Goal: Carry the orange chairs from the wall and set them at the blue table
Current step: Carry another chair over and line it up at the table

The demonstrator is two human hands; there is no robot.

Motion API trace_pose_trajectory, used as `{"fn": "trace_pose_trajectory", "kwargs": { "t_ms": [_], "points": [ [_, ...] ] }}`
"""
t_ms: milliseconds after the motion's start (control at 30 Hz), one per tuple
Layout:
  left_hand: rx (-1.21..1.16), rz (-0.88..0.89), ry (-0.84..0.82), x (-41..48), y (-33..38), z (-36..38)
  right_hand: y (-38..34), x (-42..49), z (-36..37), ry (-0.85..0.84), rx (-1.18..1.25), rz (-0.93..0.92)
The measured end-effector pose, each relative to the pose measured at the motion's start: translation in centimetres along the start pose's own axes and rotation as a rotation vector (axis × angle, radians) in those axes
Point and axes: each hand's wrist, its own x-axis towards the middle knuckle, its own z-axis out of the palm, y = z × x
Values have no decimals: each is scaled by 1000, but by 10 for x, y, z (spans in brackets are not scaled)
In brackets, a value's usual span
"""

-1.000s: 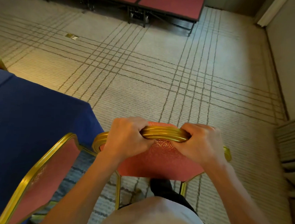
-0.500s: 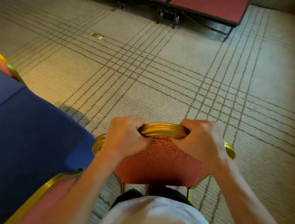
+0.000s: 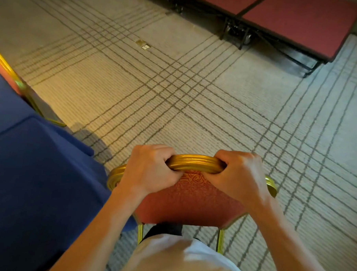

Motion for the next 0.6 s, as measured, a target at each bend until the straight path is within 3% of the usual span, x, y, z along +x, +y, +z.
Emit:
{"fn": "trace_pose_trajectory", "kwargs": {
  "t_ms": [267, 600],
  "points": [
    [37, 23, 36, 135, -83, -23, 14, 152, 43, -11, 13, -1],
    [79, -32, 129, 229, -162, -34, 27, 292, 102, -16, 57, -136]
  ]
}}
